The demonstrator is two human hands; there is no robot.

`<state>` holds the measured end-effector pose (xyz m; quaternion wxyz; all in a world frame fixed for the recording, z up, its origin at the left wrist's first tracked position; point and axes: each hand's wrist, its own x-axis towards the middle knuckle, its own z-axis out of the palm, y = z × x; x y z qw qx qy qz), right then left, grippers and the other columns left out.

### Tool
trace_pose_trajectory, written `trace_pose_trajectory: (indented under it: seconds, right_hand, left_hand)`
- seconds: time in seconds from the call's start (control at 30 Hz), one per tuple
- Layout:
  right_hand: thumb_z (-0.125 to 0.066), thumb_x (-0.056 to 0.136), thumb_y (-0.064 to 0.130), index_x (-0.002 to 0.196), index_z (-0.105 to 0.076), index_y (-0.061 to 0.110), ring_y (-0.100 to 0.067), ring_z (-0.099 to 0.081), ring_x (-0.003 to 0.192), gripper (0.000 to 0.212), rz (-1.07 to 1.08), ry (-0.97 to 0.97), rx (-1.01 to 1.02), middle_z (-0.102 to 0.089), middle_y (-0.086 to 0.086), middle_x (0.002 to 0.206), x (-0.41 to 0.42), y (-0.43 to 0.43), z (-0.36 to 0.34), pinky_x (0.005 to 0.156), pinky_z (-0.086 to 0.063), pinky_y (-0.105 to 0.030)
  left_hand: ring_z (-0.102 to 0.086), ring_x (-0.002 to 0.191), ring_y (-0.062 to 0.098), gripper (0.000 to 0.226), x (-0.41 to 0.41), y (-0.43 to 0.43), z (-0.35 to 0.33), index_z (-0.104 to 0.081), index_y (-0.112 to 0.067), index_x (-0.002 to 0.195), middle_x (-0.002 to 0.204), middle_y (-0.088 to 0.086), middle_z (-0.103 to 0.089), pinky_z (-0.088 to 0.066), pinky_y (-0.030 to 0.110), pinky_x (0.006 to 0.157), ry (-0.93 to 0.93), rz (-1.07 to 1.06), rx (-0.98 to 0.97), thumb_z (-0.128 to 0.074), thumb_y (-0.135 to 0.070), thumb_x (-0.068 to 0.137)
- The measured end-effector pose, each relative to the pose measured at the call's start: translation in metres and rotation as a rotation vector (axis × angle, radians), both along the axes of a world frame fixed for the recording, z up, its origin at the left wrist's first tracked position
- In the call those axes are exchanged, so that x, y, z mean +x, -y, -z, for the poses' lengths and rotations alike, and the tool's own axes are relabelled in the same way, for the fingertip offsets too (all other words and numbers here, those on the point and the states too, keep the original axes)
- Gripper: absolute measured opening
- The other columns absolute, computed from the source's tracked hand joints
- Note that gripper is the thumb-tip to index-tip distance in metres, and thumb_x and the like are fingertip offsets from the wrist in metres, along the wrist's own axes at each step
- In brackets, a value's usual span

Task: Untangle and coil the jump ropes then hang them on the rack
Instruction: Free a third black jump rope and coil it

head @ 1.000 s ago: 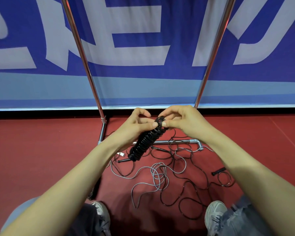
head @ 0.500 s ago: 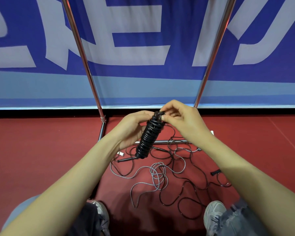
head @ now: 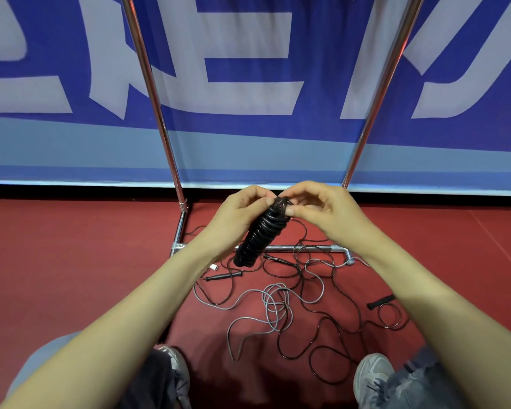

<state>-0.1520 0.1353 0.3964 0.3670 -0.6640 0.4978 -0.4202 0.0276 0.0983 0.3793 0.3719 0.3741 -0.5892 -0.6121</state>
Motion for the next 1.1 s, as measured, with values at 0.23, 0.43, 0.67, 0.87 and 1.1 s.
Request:
trace_pose_trajectory:
  seconds: [0.23,0.43,0.67,0.87,1.1]
  right_hand:
    - [-0.073,0.080,0.003,0.096,-0.069,0.036,-0.006,-0.062,0.086,0.037,-0.056,-0.085,-0.034,-0.071,-0.006,0.092,-0.004,0.000,-0.001,0.088,-0.050,-0.026]
    - [-0.073,0.079,0.000,0.090,-0.066,0.026,-0.001,-0.058,0.076,0.029,-0.049,-0.083,-0.019,-0.063,0.006,0.078,-0.003,-0.003,-0.001,0.080,-0.049,-0.021]
    - [-0.073,0.078,-0.004,0.080,-0.064,0.016,-0.006,-0.057,0.062,0.021,-0.006,0.058,0.083,-0.060,0.002,0.069,0.003,-0.002,-0.003,0.067,-0.049,-0.015]
    - [-0.073,0.077,-0.004,0.078,-0.064,0.012,-0.011,-0.062,0.052,0.018,0.159,0.169,0.187,-0.064,0.002,0.057,0.002,0.005,0.000,0.058,-0.051,-0.019]
    - [-0.060,0.089,-0.003,0.096,-0.065,0.014,-0.014,-0.068,0.076,0.019,0.158,0.500,0.319,-0.072,-0.004,0.085,0.001,0.002,-0.001,0.078,-0.057,-0.023]
  left_hand:
    - [-0.068,0.088,0.035,0.020,0.003,0.003,-0.001,-0.062,-0.009,0.098,0.094,0.015,-0.069,-0.053,0.036,0.080,-0.061,0.131,0.290,-0.062,-0.018,0.081]
    - [-0.069,0.088,0.036,0.014,0.004,0.008,-0.001,-0.061,-0.014,0.086,0.093,0.016,-0.068,-0.059,0.033,0.069,-0.056,0.140,0.398,-0.069,-0.017,0.075]
    - [-0.070,0.074,0.024,0.014,-0.004,-0.001,0.002,-0.063,0.003,0.099,0.091,0.021,-0.070,-0.058,0.031,0.073,-0.138,0.126,0.387,-0.057,-0.003,0.087]
    - [-0.069,0.084,0.027,0.033,-0.007,-0.005,0.000,-0.064,-0.003,0.099,0.099,0.020,-0.071,-0.053,0.034,0.085,-0.097,0.072,0.295,-0.061,-0.034,0.087]
    - [-0.068,0.083,0.021,0.036,-0.010,-0.007,0.002,-0.066,0.002,0.104,0.098,0.018,-0.071,-0.054,0.028,0.083,-0.145,-0.006,0.134,-0.074,-0.010,0.070]
